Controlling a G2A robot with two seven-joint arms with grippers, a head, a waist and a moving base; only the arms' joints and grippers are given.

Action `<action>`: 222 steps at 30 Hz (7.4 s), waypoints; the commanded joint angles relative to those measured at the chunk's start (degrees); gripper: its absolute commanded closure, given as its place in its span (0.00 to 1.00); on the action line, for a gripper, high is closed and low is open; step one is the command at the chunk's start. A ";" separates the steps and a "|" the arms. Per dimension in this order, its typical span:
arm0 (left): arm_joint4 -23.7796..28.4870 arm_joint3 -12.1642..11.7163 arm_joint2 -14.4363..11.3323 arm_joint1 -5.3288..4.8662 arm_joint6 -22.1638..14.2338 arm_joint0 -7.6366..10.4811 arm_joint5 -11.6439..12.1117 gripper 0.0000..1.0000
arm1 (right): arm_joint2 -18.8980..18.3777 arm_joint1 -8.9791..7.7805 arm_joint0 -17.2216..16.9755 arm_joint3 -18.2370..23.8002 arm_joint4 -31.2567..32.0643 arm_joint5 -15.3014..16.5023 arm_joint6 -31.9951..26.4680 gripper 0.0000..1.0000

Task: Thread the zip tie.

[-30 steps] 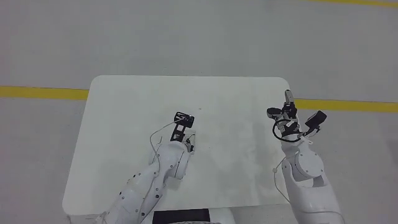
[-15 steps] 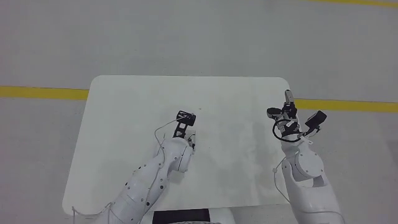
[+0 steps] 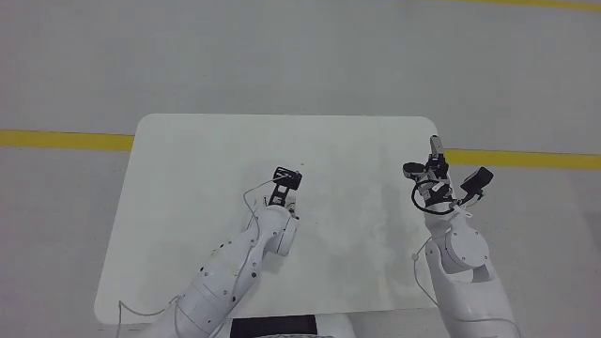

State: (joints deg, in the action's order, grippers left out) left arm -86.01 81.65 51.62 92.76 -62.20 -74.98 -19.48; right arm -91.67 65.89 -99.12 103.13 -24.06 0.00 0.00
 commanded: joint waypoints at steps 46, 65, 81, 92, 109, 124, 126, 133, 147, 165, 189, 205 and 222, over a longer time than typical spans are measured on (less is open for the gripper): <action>-3.95 12.47 -0.84 -3.39 -2.53 -5.38 0.00 1.00 | 0.00 0.00 0.00 0.00 0.00 0.00 0.00 0.00; -3.95 9.78 0.68 -3.20 -3.64 -4.74 0.00 0.97 | 0.00 0.00 0.00 0.00 0.00 0.00 0.00 0.00; -3.95 10.12 0.22 -2.60 -3.19 -4.72 0.00 1.00 | 0.00 0.00 0.00 0.00 0.00 0.00 0.00 0.00; -3.95 13.40 -2.02 -4.60 -2.06 -4.94 0.00 1.00 | 0.00 0.00 0.00 0.00 0.00 0.00 0.00 0.00; -3.95 17.32 -2.70 -7.27 -0.51 -6.75 0.00 1.00 | 0.00 0.00 0.00 0.00 0.00 0.00 0.00 0.00; -3.95 13.80 -3.32 -7.50 2.13 -4.56 0.00 1.00 | 0.00 0.00 0.00 0.00 0.00 0.00 0.00 0.00; -3.95 13.64 -3.42 -7.42 2.37 -4.39 0.00 1.00 | 0.00 0.00 0.00 0.00 0.00 0.00 0.00 0.00; -3.95 11.30 -3.29 -6.81 2.07 -3.30 0.00 0.89 | 0.00 0.00 0.00 0.00 0.00 0.00 0.00 0.00; -3.95 8.36 -2.51 -5.25 1.70 -2.20 0.00 0.82 | 0.00 0.00 0.00 0.00 0.00 0.00 0.00 0.00; -3.95 4.32 -2.75 -3.24 0.56 -1.24 0.00 0.83 | 0.00 0.00 0.00 0.00 0.00 0.00 0.00 0.00; -3.95 2.14 -2.36 -1.39 1.12 -1.23 0.00 0.76 | 0.00 0.00 0.00 0.00 0.00 0.00 0.00 0.00; -3.95 0.26 -2.14 -0.88 0.85 -0.52 0.00 1.00 | 0.00 0.00 0.00 0.00 0.00 0.00 0.00 0.00; -3.95 6.91 -3.37 -3.24 0.37 -2.20 0.00 1.00 | 0.00 0.00 0.00 0.00 0.00 0.00 0.00 0.00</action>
State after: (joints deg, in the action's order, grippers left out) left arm -89.95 88.24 48.37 89.73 -61.71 -77.03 -19.48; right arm -91.67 65.89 -99.12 103.13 -24.06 0.00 0.00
